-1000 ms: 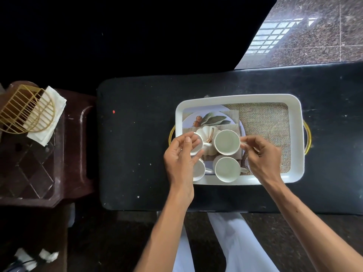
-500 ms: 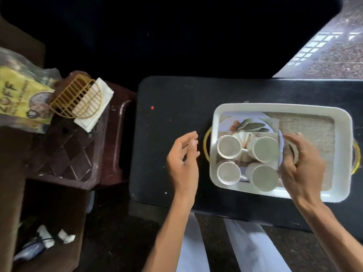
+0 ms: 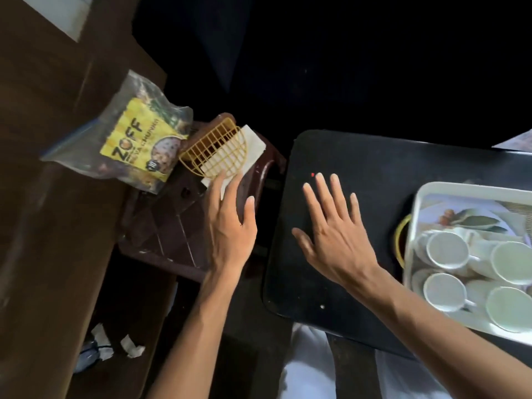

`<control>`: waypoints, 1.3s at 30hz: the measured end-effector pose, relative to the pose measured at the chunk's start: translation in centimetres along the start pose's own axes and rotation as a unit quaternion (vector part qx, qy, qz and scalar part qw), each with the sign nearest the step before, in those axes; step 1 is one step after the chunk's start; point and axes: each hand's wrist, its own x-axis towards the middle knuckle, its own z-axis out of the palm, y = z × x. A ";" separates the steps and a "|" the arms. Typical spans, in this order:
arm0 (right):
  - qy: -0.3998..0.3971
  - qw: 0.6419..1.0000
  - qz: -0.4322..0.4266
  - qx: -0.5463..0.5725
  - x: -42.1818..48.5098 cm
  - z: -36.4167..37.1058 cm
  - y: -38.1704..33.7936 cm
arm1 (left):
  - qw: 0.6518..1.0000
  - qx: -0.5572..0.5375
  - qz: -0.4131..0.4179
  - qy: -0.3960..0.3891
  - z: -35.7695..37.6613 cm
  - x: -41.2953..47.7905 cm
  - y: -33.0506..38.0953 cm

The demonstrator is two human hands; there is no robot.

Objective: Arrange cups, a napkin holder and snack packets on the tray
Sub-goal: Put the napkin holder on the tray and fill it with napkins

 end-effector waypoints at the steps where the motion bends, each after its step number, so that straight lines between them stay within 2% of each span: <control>1: -0.006 1.000 -0.002 -0.009 1.1 0.3 -1.1 | 0.999 0.038 0.023 -0.002 -0.5 1.3 -1.1; 5: -0.003 1.000 0.010 -0.028 5.2 1.0 -5.2 | 0.981 0.167 0.096 -0.034 -1.8 6.2 -4.2; 9: -0.006 0.999 0.014 -0.038 8.1 1.7 -8.2 | 0.958 0.239 0.138 -0.082 -1.9 10.1 -6.0; 15: -0.007 0.999 0.021 -0.045 10.3 2.9 -10.5 | 0.937 0.269 0.172 -0.141 -1.5 13.2 -7.3; 20: -0.006 0.999 0.033 -0.034 10.7 3.1 -10.9 | 0.933 0.271 0.207 -0.115 -1.8 13.9 -7.9; 24: 0.039 0.998 0.035 0.020 10.6 2.3 -10.9 | 0.936 0.259 0.211 -0.110 -2.3 14.1 -8.2; 27: 0.090 0.985 0.050 0.135 10.4 1.4 -11.0 | 0.944 0.242 0.198 -0.103 -3.1 13.9 -8.0; 32: 0.165 0.919 0.088 0.346 9.3 -0.7 -11.2 | 0.969 0.164 0.184 -0.027 -5.2 12.2 -6.9; 36: 0.127 0.868 0.122 0.465 7.5 -2.3 -10.7 | 0.994 -0.021 0.104 -0.027 -5.8 8.8 -4.7; 39: 0.092 0.839 0.120 0.523 4.8 -2.7 -9.3 | 0.985 -0.150 0.074 -0.051 -4.7 5.8 -3.0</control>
